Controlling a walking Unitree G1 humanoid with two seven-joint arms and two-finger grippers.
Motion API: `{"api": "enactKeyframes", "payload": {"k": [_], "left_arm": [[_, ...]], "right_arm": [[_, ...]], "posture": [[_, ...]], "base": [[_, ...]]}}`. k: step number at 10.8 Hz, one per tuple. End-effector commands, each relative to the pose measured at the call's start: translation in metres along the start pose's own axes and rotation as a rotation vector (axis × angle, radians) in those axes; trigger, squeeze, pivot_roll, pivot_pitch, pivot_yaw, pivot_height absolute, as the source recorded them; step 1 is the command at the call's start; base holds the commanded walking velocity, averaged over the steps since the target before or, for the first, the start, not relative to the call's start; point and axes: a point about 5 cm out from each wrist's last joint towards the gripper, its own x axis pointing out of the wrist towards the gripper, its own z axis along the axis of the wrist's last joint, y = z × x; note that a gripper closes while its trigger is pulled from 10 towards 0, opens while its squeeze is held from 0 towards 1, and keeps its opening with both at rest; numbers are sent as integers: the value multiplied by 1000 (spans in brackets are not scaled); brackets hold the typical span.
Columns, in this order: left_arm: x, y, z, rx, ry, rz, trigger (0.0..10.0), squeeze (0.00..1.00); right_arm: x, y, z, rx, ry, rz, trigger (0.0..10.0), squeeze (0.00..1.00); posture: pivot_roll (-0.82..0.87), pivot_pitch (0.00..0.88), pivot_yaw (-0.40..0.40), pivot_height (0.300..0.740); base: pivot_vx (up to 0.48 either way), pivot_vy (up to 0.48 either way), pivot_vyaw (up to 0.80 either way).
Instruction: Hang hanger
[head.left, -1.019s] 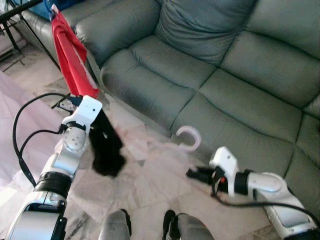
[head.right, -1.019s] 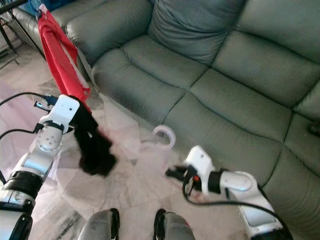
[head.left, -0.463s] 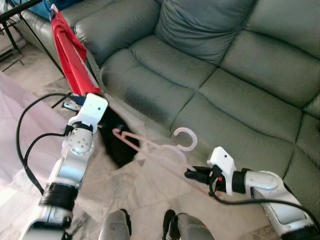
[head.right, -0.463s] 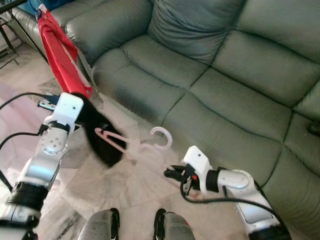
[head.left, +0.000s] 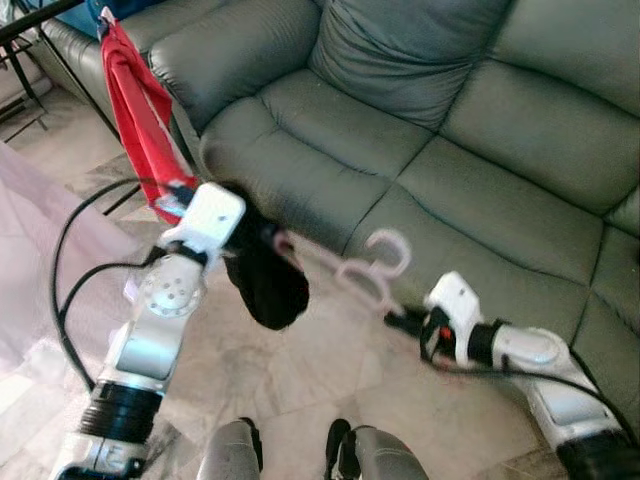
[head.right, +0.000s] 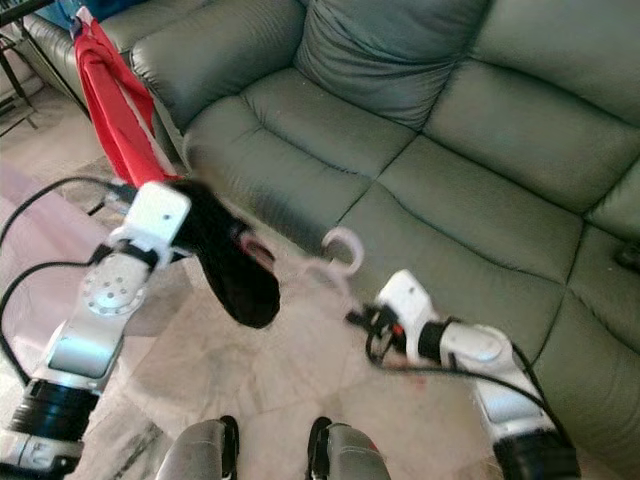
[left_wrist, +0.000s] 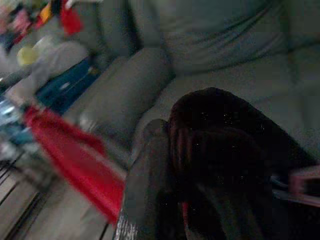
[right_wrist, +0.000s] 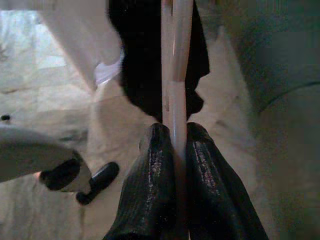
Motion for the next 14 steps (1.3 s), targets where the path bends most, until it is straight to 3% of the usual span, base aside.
{"api": "enactKeyframes", "payload": {"k": [1, 2, 4, 5, 6, 8, 9, 10, 11, 12, 13, 14], "left_arm": [[0, -8, 18, -4, -92, -72, 10000, 0], [0, -14, 31, -37, -124, -104, 10000, 0], [4, -13, 44, -61, -160, -101, 10000, 0], [7, -9, 39, -4, -134, -31, 10000, 0], [7, -8, 40, 1, -142, -28, 10000, 0], [-2, -24, 65, -134, -282, -226, 10000, 0], [-9, -34, 71, -196, -313, -334, 10000, 0], [-18, -49, 69, -230, -300, -440, 10000, 0], [-21, -55, 59, -235, -257, -474, 10000, 0], [-22, -55, 48, -214, -222, -471, 10000, 0], [-25, -58, 23, -155, -123, -471, 10000, 0], [-30, -64, 6, -85, -57, -489, 10000, 0]], "right_arm": [[-1, -8, -3, 78, -11, -73, 10000, 0], [3, -16, 2, 229, -70, -156, 10000, 0], [7, -18, 11, 249, -120, -152, 10000, 0], [8, -15, 9, 239, -104, -129, 10000, 0], [8, -15, 10, 249, -109, -135, 10000, 0], [7, -32, 0, 397, -107, -319, 10000, 0], [6, -45, 2, 488, -162, -438, 10000, 0], [-2, -69, 7, 617, -271, -678, 10000, 0], [-6, -82, 14, 747, -371, -784, 10000, 0], [-6, -88, 26, 807, -453, -817, 10000, 0], [-9, -99, 51, 881, -611, -841, 10000, 0], [3, -88, 87, 831, -723, -621, 10000, 0]], "posture": [[19, 158, -36, 740], [19, 155, -36, 740], [17, 152, -36, 740], [17, 152, -38, 740], [12, 154, -37, 740], [13, 155, -37, 740], [18, 157, -37, 740], [17, 158, -35, 740], [17, 158, -35, 740], [23, 160, -37, 740], [25, 165, -37, 740], [21, 169, -37, 740]], "base": [[0, 0, 0], [0, 0, 0], [0, 0, 0], [0, 0, 0], [0, 0, 0], [0, 0, 0], [0, 0, 0], [0, 0, 0], [0, 0, 0], [0, 0, 0], [0, 0, 0], [0, 0, 0]]}}
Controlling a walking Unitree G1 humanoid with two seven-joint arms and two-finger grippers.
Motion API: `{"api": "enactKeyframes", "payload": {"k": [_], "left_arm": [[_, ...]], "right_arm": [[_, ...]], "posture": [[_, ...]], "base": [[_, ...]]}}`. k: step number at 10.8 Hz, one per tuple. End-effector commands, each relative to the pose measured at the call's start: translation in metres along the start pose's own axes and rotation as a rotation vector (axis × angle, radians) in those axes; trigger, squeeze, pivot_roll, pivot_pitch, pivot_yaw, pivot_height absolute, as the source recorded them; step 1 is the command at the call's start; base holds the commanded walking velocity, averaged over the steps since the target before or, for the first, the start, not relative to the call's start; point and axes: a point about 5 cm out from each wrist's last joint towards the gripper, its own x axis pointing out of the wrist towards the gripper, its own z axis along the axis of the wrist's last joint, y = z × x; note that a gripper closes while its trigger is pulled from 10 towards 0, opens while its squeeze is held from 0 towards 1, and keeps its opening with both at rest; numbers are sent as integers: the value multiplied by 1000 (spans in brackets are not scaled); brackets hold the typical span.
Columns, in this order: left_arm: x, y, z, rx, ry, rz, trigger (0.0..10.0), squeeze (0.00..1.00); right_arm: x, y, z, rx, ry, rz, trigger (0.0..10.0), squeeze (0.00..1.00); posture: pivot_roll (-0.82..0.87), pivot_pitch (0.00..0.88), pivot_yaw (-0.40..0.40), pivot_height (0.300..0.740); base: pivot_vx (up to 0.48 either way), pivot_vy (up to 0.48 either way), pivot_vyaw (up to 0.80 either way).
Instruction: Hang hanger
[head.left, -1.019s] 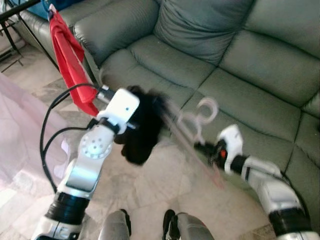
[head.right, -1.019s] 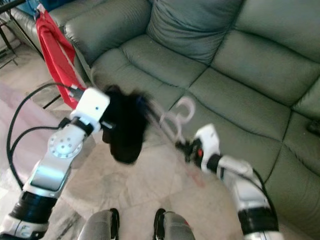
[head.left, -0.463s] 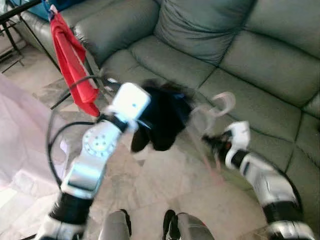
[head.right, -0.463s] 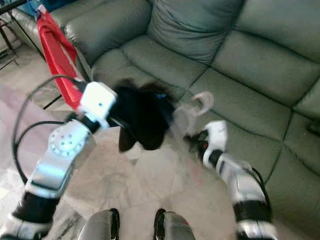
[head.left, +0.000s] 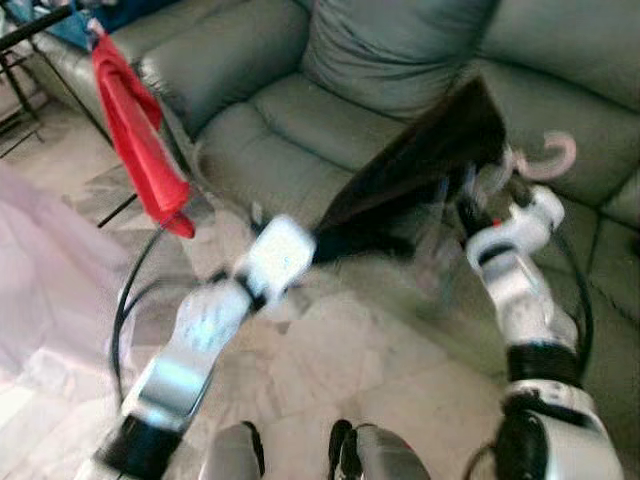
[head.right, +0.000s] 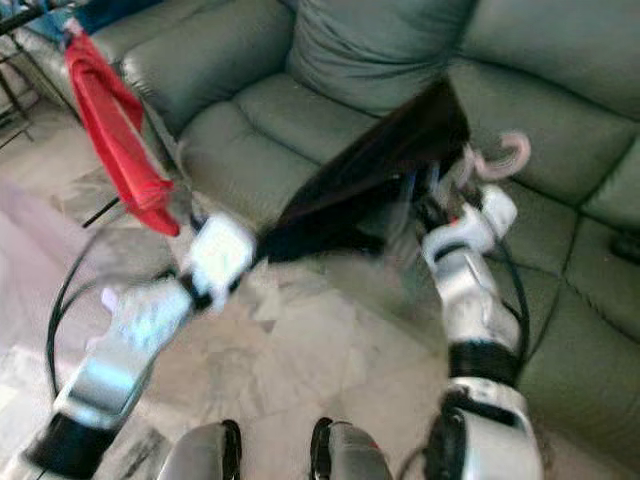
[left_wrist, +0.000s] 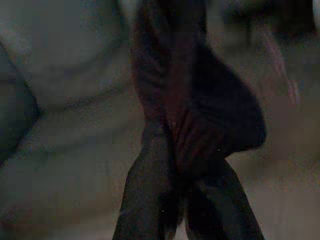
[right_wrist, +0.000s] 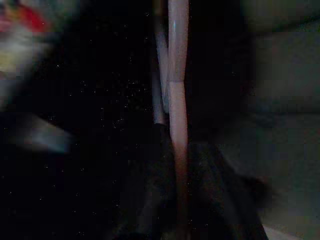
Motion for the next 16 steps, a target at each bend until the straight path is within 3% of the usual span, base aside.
{"api": "enactKeyframes", "payload": {"k": [1, 3, 5, 6, 7, 8, 9, 10, 11, 12, 13, 14, 15, 16], "left_arm": [[-2, -6, -5, 28, 21, -15, 10000, 0], [1, -17, -10, 49, 38, -44, 10000, 0], [2, -24, -10, 31, 28, -72, 10000, 0], [2, -28, -12, 27, 28, -91, 10000, 0], [3, -28, -13, 30, 31, -68, 10000, 0], [5, -27, -14, 29, 35, -55, 10000, 0], [7, -26, -12, 33, 29, -46, 10000, 0], [8, -27, -11, 36, 25, -46, 10000, 0], [9, -27, -10, 34, 18, -45, 10000, 0], [9, -28, -9, 33, 15, -46, 10000, 0], [11, -28, -7, 33, 5, -51, 10000, 0], [12, -28, -7, 37, 3, -52, 10000, 0], [13, -27, -7, 34, 1, -49, 10000, 0], [13, -28, -6, 34, 0, -50, 10000, 0]], "right_arm": [[0, 30, 12, -44, -34, 190, 10000, 0], [-12, 71, 7, -82, -48, 432, 10000, 0], [-7, 58, 24, -147, -163, 314, 10000, 0], [-9, 62, 26, -255, -158, 350, 10000, 0], [-16, 72, 8, -475, -88, 445, 10000, 0], [-15, 66, -10, -518, 31, 410, 10000, 0], [-18, 40, -47, -376, 269, 219, 10000, 0], [-24, 15, -65, -249, 351, -3, 10000, 0], [-27, -16, -59, -168, 279, -259, 10000, 0], [-29, -42, -32, -185, 120, -480, 10000, 0], [-24, -44, 16, -290, -115, -553, 10000, 0], [-11, -15, 32, -435, -185, -377, 10000, 0], [0, 18, 11, -359, -86, -144, 10000, 0], [-1, 11, -20, -379, 94, -151, 10000, 0]], "posture": [[21, 169, -37, 740], [15, 171, -42, 740], [12, 172, -45, 740], [9, 171, -49, 740], [5, 170, -54, 740], [4, 170, -56, 740], [0, 168, -60, 740], [6, 171, -63, 740], [6, 171, -63, 740], [1, 174, -59, 740], [-4, 170, -60, 740], [-4, 170, -60, 740], [-4, 167, -61, 740], [3, 166, -64, 740]], "base": [[0, 0, 0], [0, 0, 0], [0, 0, 0], [0, 0, 0], [0, 0, 0], [0, 0, 0], [0, 0, 0], [0, 0, 0], [0, 0, 0], [0, 0, 0], [0, 0, 0], [0, 0, 0], [0, 0, 0], [0, 0, 0]]}}
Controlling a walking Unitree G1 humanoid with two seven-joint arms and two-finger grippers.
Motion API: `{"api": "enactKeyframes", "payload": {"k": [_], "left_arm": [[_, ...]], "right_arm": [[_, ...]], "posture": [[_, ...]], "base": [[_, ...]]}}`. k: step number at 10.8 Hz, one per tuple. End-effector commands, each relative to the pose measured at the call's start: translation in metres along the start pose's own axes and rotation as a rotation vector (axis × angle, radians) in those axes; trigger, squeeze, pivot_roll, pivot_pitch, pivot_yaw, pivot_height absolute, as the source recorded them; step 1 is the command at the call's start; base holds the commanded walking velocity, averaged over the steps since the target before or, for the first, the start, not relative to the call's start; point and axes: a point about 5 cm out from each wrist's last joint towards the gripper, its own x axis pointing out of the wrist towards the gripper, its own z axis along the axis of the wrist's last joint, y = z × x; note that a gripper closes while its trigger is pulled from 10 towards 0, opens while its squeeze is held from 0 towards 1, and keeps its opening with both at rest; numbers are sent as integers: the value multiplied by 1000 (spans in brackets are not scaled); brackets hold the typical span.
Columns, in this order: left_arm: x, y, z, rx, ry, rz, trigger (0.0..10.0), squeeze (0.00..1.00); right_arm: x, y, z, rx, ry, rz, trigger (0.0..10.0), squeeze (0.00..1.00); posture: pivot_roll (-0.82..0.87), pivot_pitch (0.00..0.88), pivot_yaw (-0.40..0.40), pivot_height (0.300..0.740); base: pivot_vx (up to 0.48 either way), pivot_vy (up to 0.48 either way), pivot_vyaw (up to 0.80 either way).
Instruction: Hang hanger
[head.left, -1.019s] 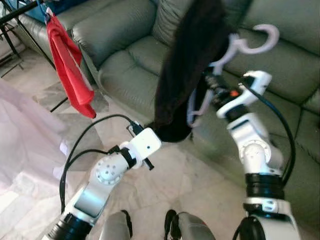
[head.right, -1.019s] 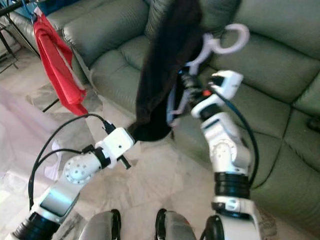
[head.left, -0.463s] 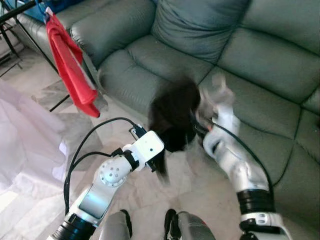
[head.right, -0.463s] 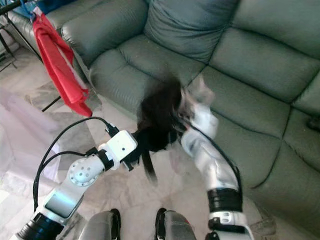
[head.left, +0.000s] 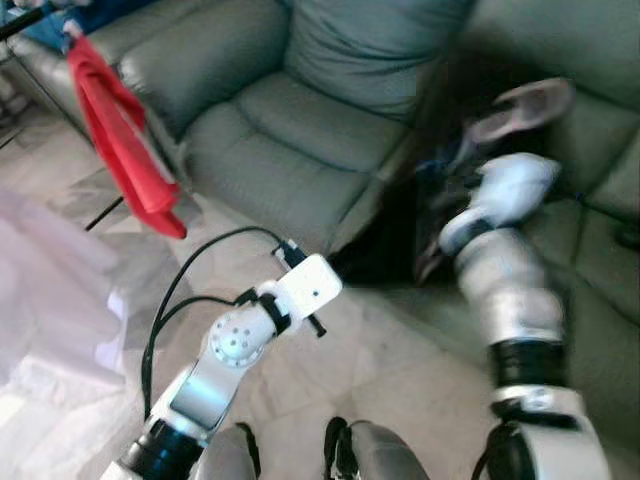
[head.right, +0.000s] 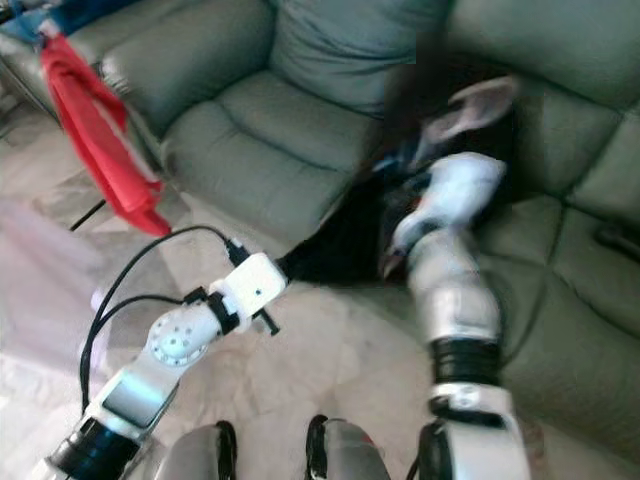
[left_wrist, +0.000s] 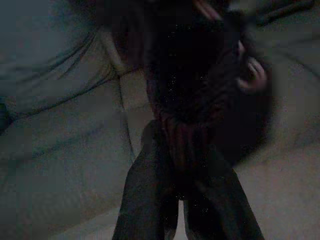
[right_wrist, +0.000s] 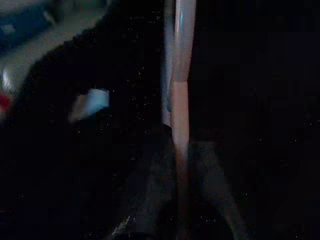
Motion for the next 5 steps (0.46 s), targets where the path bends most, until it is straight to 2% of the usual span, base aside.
{"api": "enactKeyframes", "payload": {"k": [1, 2, 4, 5], "left_arm": [[-3, 0, -3, 5, 16, 6, 10000, 0], [-4, 0, -4, 1, 17, 10, 10000, 0], [-5, -1, -4, -3, 7, -13, 10000, 0], [-3, 0, -1, -37, 0, -10, 10000, 0]], "right_arm": [[-4, -19, -8, 49, 13, -101, 10000, 0], [-5, -26, -10, 43, 1, -123, 10000, 0], [-5, -24, 3, -13, -75, -73, 10000, 0], [-4, -15, 28, -106, -225, -29, 10000, 0]], "posture": [[7, 166, -65, 740], [8, 168, -61, 740], [4, 167, -60, 740], [7, 167, -57, 740]], "base": [[0, 0, 0], [0, 0, 0], [0, 0, 0], [0, 0, 0]]}}
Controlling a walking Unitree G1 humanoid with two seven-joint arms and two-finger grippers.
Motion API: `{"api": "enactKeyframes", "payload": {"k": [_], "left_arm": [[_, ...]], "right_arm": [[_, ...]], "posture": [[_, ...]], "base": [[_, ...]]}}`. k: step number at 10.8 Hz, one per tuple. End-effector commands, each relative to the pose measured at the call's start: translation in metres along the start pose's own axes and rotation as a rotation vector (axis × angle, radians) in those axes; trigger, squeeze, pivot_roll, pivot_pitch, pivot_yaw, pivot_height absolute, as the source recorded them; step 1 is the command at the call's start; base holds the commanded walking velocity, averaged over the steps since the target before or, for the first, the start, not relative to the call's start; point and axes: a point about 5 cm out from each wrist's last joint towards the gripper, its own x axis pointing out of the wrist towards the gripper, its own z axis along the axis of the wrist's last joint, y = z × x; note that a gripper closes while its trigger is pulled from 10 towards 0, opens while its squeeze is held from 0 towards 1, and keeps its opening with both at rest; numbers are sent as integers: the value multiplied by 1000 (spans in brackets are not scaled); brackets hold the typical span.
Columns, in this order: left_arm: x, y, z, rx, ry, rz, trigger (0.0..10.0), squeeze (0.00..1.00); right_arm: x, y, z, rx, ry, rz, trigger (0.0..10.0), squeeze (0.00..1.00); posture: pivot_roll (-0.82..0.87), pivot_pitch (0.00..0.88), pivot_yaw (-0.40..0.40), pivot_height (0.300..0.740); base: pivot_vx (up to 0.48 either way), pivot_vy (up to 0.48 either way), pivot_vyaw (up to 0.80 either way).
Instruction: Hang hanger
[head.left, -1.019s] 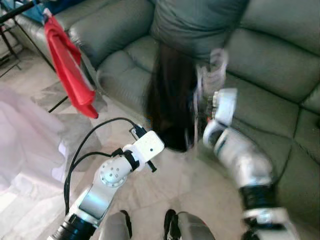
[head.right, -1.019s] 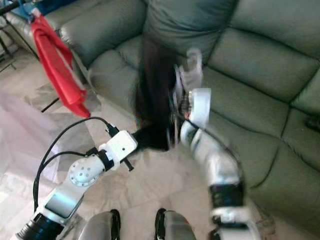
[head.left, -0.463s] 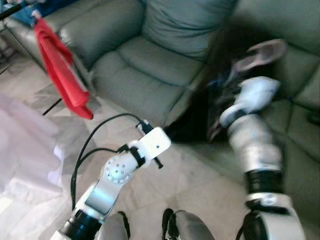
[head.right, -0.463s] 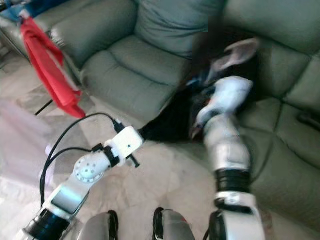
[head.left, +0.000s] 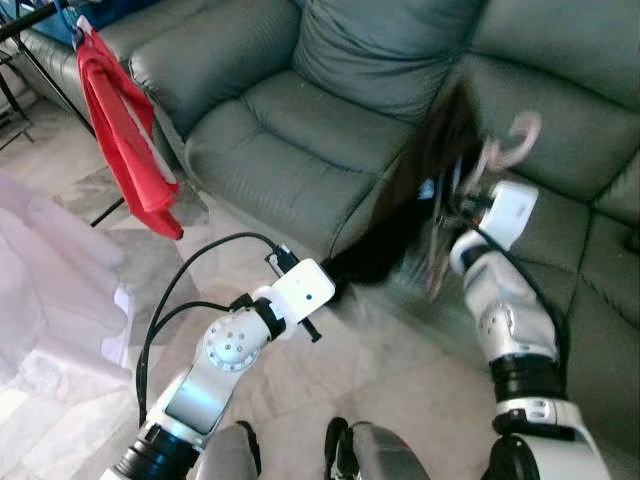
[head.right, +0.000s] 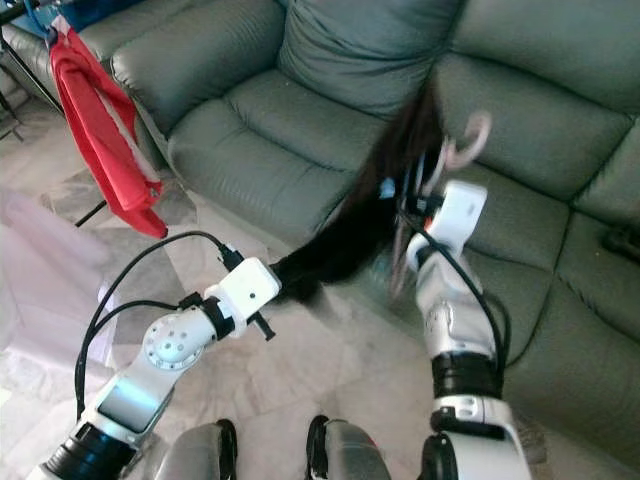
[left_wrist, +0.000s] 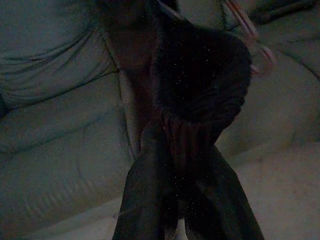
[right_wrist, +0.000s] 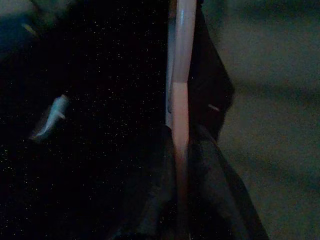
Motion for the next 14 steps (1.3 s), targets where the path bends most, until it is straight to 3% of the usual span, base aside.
{"api": "enactKeyframes", "payload": {"k": [1, 2, 3, 4, 6, 7, 11, 12, 14], "left_arm": [[-1, -1, 1, 1, 2, -2, 10000, 0], [-1, -5, -1, 4, 8, -18, 10000, 0], [-1, -7, -2, -9, 10, -28, 10000, 0], [0, -8, -2, -16, 11, -31, 10000, 353], [1, -10, -6, -6, 19, -40, 10000, 659], [3, -8, -7, -2, 22, -19, 10000, 1000], [-4, -2, -13, 11, 46, 25, 10000, 1000], [-7, 0, -16, 6, 54, 22, 10000, 1000], [-11, -11, -19, -16, 87, -105, 10000, 1000]], "right_arm": [[4, 19, 33, -83, -172, 110, 10000, 0], [1, 36, 37, -126, -227, 202, 10000, 0], [-2, 42, 37, -120, -242, 234, 10000, 0], [-8, 52, 36, -165, -269, 304, 10000, 0], [-18, 62, 37, -198, -321, 375, 10000, 0], [-22, 67, 37, -208, -340, 407, 10000, 0], [-28, 67, 28, -244, -320, 436, 10000, 0], [-30, 66, 23, -292, -312, 452, 10000, 0], [-31, 62, 17, -360, -302, 470, 10000, 0]], "posture": [[7, 167, -57, 740], [7, 167, -57, 740], [11, 170, -59, 740], [11, 170, -59, 740], [1, 175, -58, 740], [-1, 178, -58, 740], [0, 179, -58, 740], [1, 180, -58, 740], [2, 179, -58, 740]], "base": [[0, 0, 0], [0, 0, 0], [0, 0, 0], [0, 0, 0], [0, 0, 0], [0, 0, 0], [0, 0, 0], [0, 0, 0], [0, 0, 0]]}}
